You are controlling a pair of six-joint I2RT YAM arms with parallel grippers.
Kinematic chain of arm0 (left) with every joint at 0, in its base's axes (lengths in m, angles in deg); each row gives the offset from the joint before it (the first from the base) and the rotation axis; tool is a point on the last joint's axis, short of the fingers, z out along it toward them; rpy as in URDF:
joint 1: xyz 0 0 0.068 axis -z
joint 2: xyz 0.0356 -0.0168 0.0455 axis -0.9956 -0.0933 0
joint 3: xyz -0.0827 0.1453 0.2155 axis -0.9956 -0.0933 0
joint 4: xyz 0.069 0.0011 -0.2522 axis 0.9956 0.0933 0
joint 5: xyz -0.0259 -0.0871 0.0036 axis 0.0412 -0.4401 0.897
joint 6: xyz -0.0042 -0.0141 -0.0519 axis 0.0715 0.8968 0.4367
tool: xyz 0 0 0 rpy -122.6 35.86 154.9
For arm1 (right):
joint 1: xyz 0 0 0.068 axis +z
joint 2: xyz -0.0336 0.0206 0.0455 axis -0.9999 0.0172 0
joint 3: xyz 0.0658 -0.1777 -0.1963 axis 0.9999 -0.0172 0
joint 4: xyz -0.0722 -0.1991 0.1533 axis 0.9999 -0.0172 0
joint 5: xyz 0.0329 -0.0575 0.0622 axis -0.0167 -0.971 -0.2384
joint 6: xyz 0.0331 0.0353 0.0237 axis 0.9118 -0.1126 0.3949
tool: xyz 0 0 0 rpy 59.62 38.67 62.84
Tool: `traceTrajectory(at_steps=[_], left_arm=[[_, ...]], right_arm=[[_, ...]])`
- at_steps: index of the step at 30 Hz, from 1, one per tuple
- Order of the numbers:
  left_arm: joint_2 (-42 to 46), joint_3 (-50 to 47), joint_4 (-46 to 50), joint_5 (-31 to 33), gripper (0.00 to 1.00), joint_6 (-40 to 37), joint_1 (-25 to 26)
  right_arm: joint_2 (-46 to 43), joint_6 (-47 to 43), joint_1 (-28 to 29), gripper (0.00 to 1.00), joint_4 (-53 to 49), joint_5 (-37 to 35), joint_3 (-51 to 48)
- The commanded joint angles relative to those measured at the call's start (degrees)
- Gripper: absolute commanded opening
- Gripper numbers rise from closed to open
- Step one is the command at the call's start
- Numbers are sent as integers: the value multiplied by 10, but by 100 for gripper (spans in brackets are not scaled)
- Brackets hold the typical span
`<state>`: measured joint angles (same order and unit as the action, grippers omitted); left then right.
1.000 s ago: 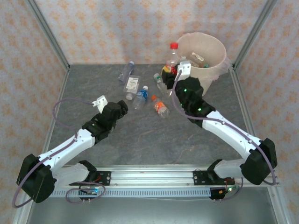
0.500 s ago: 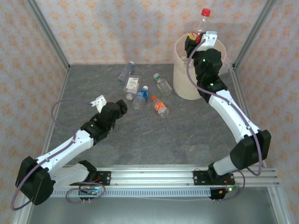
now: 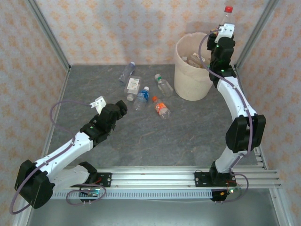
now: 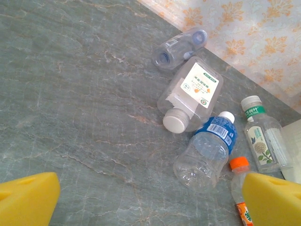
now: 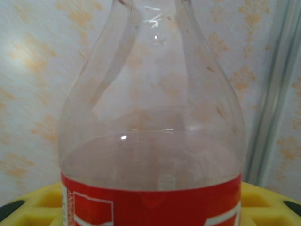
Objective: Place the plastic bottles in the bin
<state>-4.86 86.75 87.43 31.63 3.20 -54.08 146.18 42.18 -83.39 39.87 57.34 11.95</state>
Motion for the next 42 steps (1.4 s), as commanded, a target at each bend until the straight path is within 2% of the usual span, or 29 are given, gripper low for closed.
traceTrajectory(at_steps=[1, 4, 6, 10, 12, 19, 23, 31, 33, 35, 38, 40, 42], left_arm=[[6, -9, 12, 22, 100, 11, -7], [7, -10, 12, 24, 100, 12, -8], [6, -10, 12, 24, 100, 11, -8], [1, -10, 11, 22, 100, 8, -8], [-2, -10, 9, 21, 100, 8, -8], [-17, -6, 10, 11, 100, 9, -10], [-37, 7, 17, -2, 100, -4, -12], [-113, 69, 41, -93, 100, -76, -47], [-140, 93, 46, -122, 100, -104, -47], [-162, 112, 58, -121, 100, -104, -48], [-168, 90, -14, -157, 100, -115, -49], [-183, 93, -45, -212, 100, -141, -50], [-215, 124, -29, -244, 100, -165, -50]], right_arm=[[2, -43, -4, 55, -19, -1, -5], [-14, -45, -9, 75, -67, 28, -19], [-25, -39, -10, 82, -91, 35, -26], [-48, -31, -11, 90, -119, 60, -35], [-48, -27, -11, 100, -146, 71, -24], [-50, 23, -11, 99, -179, 70, -10], [-67, 77, -11, 99, -213, 110, -7], [-137, 199, 1, 99, -267, 235, -31], [-162, 207, 17, 99, -270, 245, -52], [-187, 206, 34, 99, -267, 252, -75], [-226, 219, 55, 99, -255, 269, -119], [-254, 253, 62, 99, -215, 296, -168], [-285, 298, 71, 99, -148, 328, -234]])
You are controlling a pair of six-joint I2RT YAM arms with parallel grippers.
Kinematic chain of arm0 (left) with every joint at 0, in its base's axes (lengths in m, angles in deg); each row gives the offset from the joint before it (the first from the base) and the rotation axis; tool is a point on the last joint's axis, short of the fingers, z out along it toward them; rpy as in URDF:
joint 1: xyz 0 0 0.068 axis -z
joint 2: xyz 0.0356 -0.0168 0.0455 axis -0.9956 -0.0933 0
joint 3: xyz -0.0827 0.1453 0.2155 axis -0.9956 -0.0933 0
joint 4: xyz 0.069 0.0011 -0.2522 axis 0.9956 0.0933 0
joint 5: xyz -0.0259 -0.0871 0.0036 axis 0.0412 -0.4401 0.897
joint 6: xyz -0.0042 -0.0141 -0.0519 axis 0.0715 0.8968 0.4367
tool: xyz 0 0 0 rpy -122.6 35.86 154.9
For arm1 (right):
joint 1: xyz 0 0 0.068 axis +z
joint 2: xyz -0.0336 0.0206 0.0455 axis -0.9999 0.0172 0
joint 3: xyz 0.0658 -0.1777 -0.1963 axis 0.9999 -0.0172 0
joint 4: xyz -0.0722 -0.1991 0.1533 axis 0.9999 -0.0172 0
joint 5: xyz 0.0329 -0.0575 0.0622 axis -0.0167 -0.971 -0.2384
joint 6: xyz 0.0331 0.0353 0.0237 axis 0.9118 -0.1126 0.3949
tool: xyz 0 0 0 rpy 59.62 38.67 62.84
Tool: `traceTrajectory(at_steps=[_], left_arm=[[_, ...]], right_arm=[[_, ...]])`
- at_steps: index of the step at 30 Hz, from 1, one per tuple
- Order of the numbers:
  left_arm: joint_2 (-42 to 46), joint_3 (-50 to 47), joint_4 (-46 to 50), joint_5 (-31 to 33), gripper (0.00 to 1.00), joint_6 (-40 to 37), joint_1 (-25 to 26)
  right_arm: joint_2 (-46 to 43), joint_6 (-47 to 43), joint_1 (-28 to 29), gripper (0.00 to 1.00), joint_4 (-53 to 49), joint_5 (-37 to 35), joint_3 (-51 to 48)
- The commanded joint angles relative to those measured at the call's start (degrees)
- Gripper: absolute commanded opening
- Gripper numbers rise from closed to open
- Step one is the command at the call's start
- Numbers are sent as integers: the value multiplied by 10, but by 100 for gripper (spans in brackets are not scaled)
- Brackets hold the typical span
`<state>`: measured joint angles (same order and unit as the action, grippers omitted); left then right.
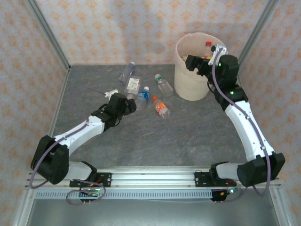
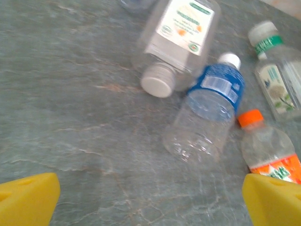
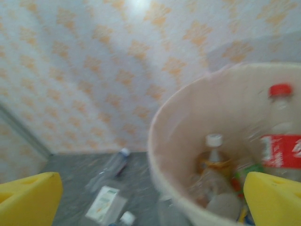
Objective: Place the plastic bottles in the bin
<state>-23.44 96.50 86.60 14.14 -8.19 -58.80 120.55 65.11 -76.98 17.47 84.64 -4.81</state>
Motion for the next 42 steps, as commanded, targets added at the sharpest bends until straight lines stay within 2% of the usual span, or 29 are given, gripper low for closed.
traceTrajectory(at_steps=[1, 5, 12, 15, 19, 25, 30, 42], left_arm=[[-45, 40, -11, -74, 100, -59, -2], [-109, 90, 43, -34, 100, -134, 2], [-195, 183, 89, 3, 100, -203, 29], [-239, 218, 99, 18, 99, -206, 36], [-282, 262, 114, 6, 94, -215, 40], [-344, 308, 140, 37, 92, -223, 46], [-363, 306, 132, 48, 90, -217, 46], [-372, 306, 115, 37, 72, -209, 58]], right_arm=[[-41, 73, 10, 99, 96, 64, -93], [-95, 66, 18, 99, 150, 30, -175], [-133, 45, 19, 99, 135, -25, -206], [-138, 41, 19, 99, 133, -32, -207], [-144, 27, 18, 99, 122, -39, -207], [-149, 16, 18, 99, 107, -54, -208], [-149, 9, 19, 99, 103, -56, -207], [-149, 20, 19, 99, 106, -51, -211]])
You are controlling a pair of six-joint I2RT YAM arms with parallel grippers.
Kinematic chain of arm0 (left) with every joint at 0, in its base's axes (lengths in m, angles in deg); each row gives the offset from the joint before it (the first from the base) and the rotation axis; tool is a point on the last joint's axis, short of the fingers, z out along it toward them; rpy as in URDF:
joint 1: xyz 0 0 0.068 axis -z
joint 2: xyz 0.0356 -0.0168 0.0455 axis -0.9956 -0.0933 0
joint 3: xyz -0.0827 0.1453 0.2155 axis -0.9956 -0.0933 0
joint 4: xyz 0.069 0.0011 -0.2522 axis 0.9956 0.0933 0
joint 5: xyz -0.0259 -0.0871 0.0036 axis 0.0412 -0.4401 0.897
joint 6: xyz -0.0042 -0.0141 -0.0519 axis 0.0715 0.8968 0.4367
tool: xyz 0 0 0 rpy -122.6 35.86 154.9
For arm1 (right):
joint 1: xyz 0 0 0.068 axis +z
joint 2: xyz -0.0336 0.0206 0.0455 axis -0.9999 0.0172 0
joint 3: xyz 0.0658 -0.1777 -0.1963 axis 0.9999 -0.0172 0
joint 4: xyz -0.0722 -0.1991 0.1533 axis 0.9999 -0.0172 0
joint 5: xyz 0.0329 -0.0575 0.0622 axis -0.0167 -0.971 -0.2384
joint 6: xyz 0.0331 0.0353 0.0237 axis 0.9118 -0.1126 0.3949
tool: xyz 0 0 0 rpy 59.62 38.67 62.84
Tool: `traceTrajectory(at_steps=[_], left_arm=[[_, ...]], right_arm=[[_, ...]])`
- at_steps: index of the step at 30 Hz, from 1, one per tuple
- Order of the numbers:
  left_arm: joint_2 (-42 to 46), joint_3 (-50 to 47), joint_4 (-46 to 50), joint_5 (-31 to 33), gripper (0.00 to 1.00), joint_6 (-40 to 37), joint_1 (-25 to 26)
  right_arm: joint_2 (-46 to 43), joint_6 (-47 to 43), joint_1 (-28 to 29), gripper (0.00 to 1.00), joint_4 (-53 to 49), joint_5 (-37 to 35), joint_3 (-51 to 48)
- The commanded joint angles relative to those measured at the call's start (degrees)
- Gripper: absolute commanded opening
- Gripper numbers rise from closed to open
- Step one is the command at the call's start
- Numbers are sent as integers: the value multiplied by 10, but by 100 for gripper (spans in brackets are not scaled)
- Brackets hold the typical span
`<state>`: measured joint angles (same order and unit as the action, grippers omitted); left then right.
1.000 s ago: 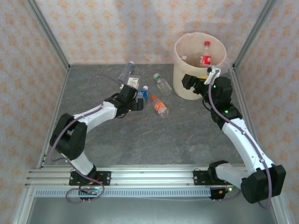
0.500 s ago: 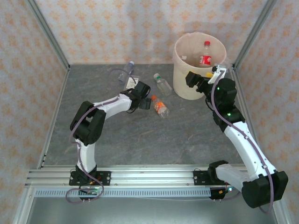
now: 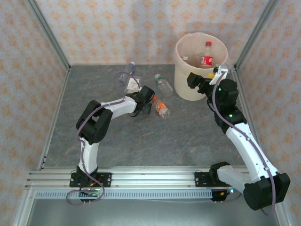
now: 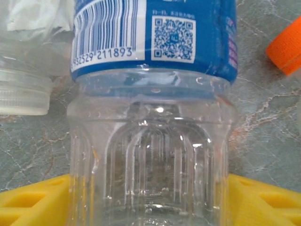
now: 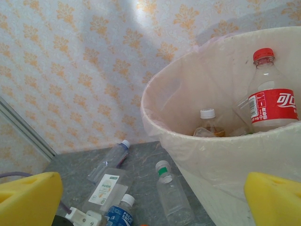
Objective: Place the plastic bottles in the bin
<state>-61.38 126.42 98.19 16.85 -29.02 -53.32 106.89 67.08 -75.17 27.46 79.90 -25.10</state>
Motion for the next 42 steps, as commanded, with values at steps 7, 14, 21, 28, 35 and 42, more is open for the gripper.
traceTrajectory(at_steps=[7, 14, 21, 28, 35, 42], left_arm=[[78, -42, -44, -9, 66, 6, 7], [224, -131, -135, -78, 57, -15, 26], [336, -185, -219, -227, 55, -12, 32], [381, -207, -284, -328, 54, 9, 32], [393, -210, -320, -374, 53, 20, 32], [386, -209, -326, -382, 53, 32, 33]], right_arm=[[-6, 65, 0, 99, 6, 34, -16], [38, 110, 19, 99, -34, 145, 9], [86, 191, 39, 99, 9, 201, 29], [160, 248, 66, 99, 55, 258, 71], [210, 298, 76, 99, 130, 334, 107], [225, 256, 94, 100, 86, 367, 127]])
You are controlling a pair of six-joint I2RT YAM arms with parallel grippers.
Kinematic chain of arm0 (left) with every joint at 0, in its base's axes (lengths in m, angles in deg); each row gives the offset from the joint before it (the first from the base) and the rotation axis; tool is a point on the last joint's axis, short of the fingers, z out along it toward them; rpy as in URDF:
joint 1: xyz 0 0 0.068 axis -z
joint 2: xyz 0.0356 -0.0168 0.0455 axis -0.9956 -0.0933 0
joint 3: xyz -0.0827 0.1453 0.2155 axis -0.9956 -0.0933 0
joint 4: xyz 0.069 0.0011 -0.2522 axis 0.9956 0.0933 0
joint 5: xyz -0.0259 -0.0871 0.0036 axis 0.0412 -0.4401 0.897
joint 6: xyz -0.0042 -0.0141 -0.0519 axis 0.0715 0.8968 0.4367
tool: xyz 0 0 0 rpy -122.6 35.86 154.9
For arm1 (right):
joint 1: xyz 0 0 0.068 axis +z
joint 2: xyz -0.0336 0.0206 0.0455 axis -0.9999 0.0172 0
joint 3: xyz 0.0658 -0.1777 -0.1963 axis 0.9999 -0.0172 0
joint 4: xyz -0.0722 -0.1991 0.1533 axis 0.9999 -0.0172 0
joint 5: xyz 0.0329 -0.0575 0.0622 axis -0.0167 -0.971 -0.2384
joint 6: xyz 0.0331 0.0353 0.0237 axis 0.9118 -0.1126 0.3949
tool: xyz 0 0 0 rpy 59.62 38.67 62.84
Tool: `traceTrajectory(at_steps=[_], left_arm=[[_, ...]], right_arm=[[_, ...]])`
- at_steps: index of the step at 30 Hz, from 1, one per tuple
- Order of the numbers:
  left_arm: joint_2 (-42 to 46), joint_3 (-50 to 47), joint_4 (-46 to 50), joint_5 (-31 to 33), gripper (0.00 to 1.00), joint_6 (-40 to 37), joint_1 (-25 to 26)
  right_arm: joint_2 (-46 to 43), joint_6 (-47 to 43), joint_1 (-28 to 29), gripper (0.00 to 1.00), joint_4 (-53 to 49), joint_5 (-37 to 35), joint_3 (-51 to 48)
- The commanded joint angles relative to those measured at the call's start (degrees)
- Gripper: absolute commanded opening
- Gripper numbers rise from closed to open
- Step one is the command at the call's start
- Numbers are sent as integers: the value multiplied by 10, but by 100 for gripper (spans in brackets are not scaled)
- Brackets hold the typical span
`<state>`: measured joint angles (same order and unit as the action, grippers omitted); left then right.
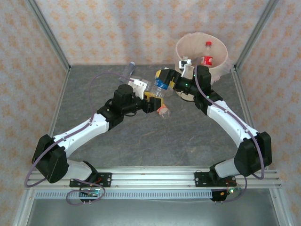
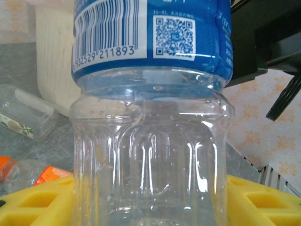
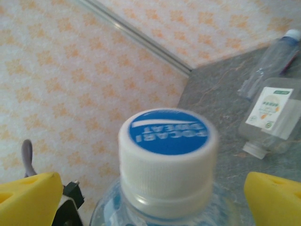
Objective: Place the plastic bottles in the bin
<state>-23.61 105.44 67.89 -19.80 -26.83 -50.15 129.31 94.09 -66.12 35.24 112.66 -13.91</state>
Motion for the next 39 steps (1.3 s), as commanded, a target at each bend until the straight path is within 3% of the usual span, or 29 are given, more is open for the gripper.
traceTrajectory(at_steps=[1, 6, 15, 18, 21, 24, 27, 33, 39], left_arm=[[6, 1, -22, -9, 54, 14, 0], [-7, 12, -22, 9, 54, 33, 0], [-19, 14, -40, -18, 60, 46, 0], [-14, 13, -32, -16, 68, 45, 0], [-6, 15, -17, -15, 86, 42, 0], [16, 1, -21, -10, 100, 35, 0], [49, -26, -27, 21, 100, 23, 0], [105, -80, -1, 168, 100, 30, 0], [149, -128, 18, 259, 100, 42, -1]], right_arm=[[-3, -21, 4, 100, 8, 44, 12], [-22, -64, 4, 95, -33, 41, 3], [-26, -75, 4, 69, -35, 11, -4], [-30, -86, 4, 61, -39, -13, -3], [-42, -111, 4, 61, -58, -42, 10], [-60, -156, -6, 62, -103, -106, 52], [-68, -191, -31, 62, -147, -206, 108], [-39, -271, -71, 63, -151, -395, 183], [41, -316, -105, 65, -168, -497, 261]])
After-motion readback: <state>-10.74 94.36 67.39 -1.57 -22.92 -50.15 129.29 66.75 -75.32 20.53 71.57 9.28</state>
